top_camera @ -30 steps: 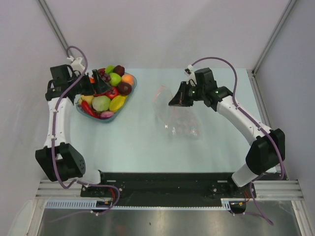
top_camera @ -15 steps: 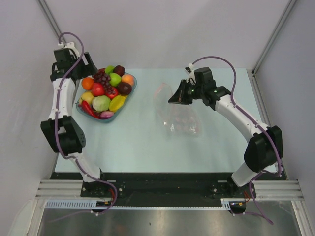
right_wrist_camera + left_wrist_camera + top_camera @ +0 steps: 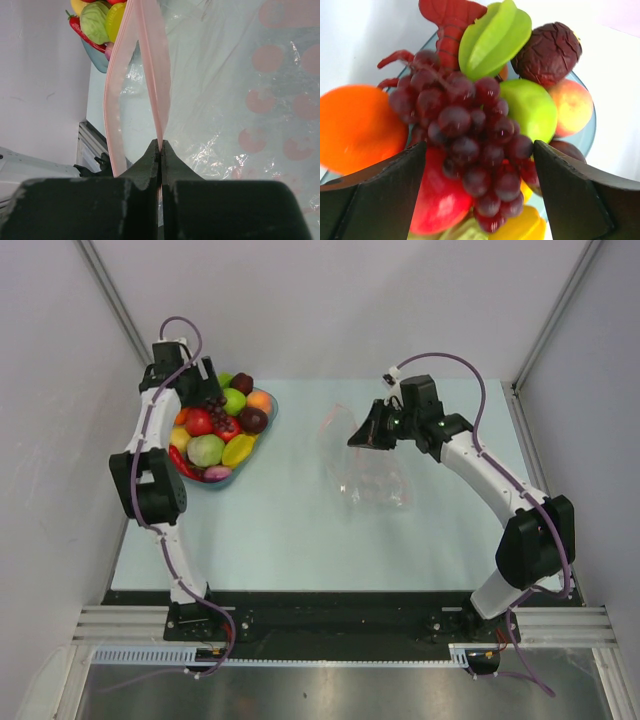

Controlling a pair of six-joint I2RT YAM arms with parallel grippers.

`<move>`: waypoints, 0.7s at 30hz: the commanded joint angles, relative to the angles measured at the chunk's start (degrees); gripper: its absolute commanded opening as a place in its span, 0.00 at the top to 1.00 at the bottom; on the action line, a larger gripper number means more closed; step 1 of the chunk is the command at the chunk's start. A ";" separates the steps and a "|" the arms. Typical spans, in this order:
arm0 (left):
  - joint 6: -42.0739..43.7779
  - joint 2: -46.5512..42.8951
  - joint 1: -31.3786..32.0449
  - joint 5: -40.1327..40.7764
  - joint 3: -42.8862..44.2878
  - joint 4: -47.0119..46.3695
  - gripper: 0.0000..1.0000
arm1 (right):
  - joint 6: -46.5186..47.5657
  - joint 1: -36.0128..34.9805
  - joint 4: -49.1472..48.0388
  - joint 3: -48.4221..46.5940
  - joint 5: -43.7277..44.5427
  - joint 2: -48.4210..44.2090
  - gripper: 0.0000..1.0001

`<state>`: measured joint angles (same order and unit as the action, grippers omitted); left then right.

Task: Place the food in the zip-top bag and seal the zipper
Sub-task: Pick up the fake fruit from the bin.

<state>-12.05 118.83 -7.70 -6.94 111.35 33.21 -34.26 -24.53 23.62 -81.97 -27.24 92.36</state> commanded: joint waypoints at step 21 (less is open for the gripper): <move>0.54 0.62 -0.12 -5.98 5.90 3.88 0.82 | 1.13 1.42 -1.73 -0.29 -1.14 1.16 1.00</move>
<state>-11.64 124.11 -7.62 -10.37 117.12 35.18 -34.02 -23.53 23.57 -81.97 -27.66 93.78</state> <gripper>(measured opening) 0.279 0.011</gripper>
